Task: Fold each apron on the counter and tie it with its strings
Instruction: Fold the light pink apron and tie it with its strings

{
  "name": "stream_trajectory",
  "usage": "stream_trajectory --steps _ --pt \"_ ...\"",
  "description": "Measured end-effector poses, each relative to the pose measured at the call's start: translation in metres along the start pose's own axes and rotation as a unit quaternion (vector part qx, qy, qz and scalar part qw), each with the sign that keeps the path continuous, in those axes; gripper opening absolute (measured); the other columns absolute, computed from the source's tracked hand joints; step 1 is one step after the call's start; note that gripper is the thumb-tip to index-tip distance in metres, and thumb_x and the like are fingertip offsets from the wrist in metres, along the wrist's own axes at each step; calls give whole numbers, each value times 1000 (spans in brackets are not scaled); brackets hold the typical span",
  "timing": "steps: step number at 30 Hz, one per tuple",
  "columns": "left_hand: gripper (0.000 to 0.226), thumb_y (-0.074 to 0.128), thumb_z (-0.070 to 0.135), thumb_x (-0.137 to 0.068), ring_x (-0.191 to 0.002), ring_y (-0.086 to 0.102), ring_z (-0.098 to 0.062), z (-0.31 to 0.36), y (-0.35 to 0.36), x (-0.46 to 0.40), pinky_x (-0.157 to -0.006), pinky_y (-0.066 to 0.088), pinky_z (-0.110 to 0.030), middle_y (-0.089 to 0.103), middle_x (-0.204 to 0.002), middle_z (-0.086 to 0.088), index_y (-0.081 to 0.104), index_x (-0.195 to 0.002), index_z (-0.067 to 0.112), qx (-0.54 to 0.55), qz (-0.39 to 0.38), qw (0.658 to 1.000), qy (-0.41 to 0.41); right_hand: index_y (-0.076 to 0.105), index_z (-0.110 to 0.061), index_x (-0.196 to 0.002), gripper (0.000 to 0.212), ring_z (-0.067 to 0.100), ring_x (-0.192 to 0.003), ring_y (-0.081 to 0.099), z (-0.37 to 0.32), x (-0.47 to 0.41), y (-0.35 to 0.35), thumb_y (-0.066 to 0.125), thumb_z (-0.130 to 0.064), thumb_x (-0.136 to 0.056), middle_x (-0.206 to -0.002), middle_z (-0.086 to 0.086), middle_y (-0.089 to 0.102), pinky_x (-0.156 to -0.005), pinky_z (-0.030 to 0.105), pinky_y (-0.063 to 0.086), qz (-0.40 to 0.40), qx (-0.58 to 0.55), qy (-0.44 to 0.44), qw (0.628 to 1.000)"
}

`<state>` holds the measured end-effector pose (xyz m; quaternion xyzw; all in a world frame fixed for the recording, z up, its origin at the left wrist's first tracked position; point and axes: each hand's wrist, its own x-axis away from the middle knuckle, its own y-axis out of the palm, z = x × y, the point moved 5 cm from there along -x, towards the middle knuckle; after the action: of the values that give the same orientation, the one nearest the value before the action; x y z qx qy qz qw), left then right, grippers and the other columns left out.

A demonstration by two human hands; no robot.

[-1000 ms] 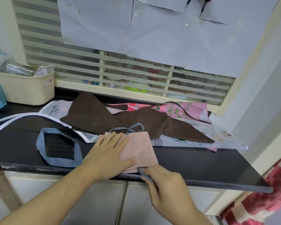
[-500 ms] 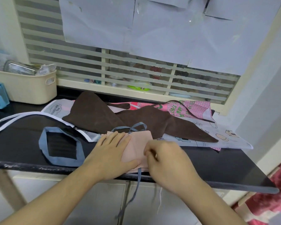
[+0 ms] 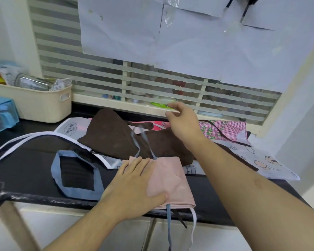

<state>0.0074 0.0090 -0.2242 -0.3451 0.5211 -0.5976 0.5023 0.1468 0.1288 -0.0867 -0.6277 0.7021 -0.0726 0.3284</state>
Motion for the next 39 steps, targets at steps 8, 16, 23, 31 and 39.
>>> stream_trajectory --steps 8,16,23,31,39 --pt "99 25 87 -87 -158 -8 -10 4 -6 2 -130 -6 -43 4 -171 15 7 -166 31 3 6 1000 3 70 -8 -87 59 18 -69 62 13 29 30 64 -67 -86 -77 1 68 -65 34 49 -211 79 103 969" --pt "97 24 86 -86 -158 -9 -6 4 -4 1 -131 -6 -45 9 -172 12 8 -166 34 9 13 1000 11 72 -14 -90 12 15 -80 67 30 55 87 68 -24 -95 -82 -3 72 -74 31 57 -271 161 -5 949" --pt "97 29 84 -87 -159 -15 -15 4 -6 3 -131 -8 -41 2 -174 9 6 -167 34 29 6 1000 -4 76 -28 -87 17 16 -99 69 30 57 95 75 -45 -87 -88 -8 76 -92 39 58 -352 108 11 930" --pt "101 25 86 -87 -159 -12 -8 4 -5 3 -130 -7 -46 1 -174 12 5 -167 28 18 4 1000 13 67 -13 -75 30 16 -69 58 8 27 79 56 -17 -103 -64 -1 66 -81 35 49 -228 -59 70 969" --pt "104 26 86 -87 -158 -22 -12 3 -5 3 -129 -12 -46 -14 -173 13 -9 -167 28 21 -22 1000 1 51 -14 -85 27 11 -48 27 -39 -40 27 39 -10 -108 -53 -7 27 -47 23 36 -170 -458 168 857"
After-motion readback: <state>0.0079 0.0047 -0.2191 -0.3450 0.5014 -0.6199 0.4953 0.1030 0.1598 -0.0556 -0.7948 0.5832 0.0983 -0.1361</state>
